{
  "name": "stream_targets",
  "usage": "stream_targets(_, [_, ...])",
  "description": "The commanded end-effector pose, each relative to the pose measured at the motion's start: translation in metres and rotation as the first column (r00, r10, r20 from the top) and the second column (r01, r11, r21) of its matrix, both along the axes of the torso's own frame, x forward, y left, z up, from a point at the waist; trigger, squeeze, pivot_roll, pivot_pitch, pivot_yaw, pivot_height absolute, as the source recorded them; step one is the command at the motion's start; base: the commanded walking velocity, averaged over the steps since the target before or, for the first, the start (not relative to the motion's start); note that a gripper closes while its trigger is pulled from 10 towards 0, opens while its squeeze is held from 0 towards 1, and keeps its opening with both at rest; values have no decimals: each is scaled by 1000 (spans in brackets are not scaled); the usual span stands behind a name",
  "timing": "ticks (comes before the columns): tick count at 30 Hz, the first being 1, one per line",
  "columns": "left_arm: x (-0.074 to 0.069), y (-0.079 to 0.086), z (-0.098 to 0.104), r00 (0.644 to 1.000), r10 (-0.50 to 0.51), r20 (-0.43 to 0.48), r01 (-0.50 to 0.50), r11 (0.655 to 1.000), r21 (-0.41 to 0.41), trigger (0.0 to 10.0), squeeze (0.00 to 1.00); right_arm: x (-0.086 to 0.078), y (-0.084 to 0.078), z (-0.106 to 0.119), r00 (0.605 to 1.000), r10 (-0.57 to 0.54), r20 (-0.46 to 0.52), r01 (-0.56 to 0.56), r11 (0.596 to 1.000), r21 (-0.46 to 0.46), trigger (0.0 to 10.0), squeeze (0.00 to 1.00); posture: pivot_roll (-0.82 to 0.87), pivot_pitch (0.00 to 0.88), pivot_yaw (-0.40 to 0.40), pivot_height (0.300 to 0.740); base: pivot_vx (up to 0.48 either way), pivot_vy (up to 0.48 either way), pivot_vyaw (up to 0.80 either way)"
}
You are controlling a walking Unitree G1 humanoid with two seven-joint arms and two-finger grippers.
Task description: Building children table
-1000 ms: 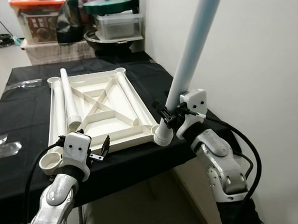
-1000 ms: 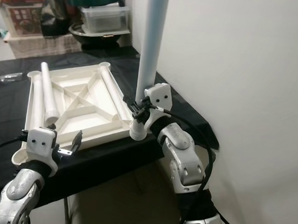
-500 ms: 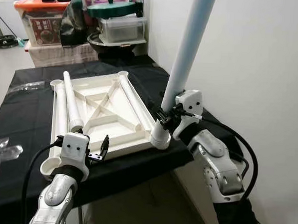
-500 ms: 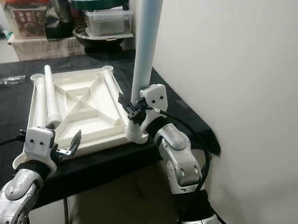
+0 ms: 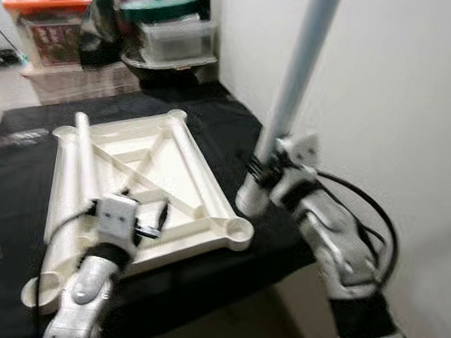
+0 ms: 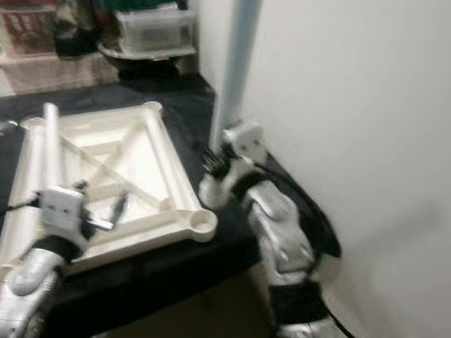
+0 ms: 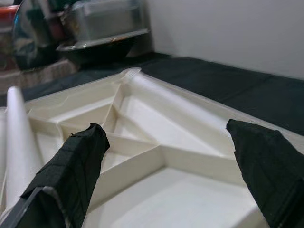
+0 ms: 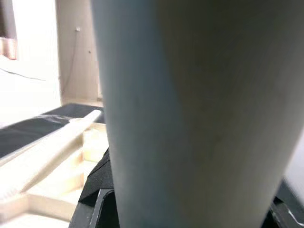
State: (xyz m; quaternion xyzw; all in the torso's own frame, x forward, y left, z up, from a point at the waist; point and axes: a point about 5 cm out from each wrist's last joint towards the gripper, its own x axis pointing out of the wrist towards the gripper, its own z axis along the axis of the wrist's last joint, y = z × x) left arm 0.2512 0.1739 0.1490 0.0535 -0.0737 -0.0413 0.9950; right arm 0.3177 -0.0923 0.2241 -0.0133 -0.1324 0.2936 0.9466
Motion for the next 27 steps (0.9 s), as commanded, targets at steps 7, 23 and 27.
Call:
stream_targets(7, [0, 0, 0, 1000, -5, -4, 5, 1000, -18, 10000, 0, -2, 2, 1, 1000, 20, 17, -20, 1000, -8, 10000, 0, 2, 0, -21, 740, 0, 0, 0])
stream_targets(23, [-13, 12, -17, 995, 59, -85, -59, 998, 3, 10000, 0, 0, 14, 0, 958, 285, -28, -286, 946, -151, 10000, 0, 28, 0, -39, 740, 0, 0, 0])
stream_targets(27, [-18, 10, -19, 994, 58, -90, -58, 998, 1, 10000, 0, 12, 9, -8, 941, 326, -85, -337, 921, -196, 10000, 0, 43, 0, -49, 740, 0, 0, 0])
